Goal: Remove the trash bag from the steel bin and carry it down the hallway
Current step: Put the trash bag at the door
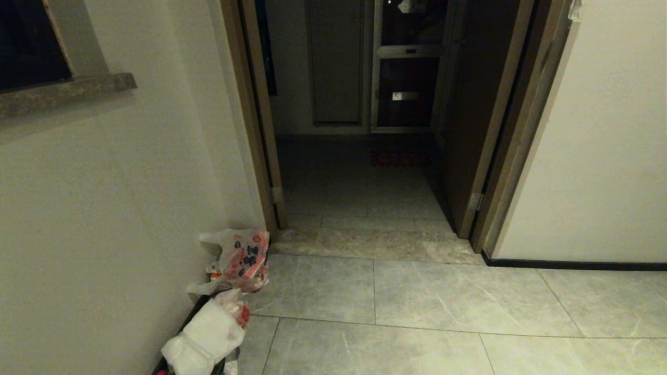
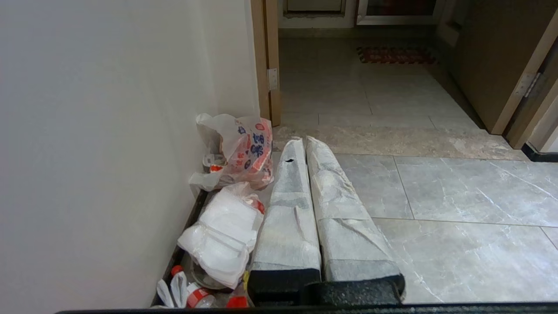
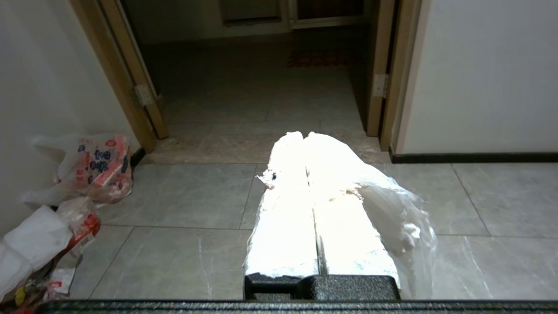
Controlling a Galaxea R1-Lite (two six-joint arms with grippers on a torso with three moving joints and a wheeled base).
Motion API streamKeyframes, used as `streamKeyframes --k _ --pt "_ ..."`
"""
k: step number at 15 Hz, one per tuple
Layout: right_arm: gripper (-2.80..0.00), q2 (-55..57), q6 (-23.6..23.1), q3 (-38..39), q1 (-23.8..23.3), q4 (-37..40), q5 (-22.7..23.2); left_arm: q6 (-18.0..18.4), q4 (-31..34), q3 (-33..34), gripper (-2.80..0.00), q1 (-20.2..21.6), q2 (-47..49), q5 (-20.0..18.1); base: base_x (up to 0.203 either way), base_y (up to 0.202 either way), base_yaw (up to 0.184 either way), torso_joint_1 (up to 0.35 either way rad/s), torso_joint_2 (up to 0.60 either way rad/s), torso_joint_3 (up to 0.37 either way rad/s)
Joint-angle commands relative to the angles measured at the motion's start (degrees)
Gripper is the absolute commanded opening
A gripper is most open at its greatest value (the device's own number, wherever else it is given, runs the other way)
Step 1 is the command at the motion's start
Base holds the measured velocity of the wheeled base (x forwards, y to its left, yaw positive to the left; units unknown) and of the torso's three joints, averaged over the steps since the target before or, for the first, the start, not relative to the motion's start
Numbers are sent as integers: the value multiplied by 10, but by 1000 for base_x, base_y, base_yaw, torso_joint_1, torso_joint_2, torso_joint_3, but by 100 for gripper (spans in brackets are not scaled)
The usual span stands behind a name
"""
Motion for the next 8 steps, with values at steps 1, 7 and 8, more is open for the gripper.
streamKeyframes --k 1,7,8 --pt "-280 0 0 0 0 0 0 0 0 1 -280 0 0 0 0 0 0 0 0 0" --pt "-280 0 0 0 0 0 0 0 0 1 -280 0 0 0 0 0 0 0 0 0" --pt "-280 0 0 0 0 0 0 0 0 1 -280 0 0 0 0 0 0 0 0 0"
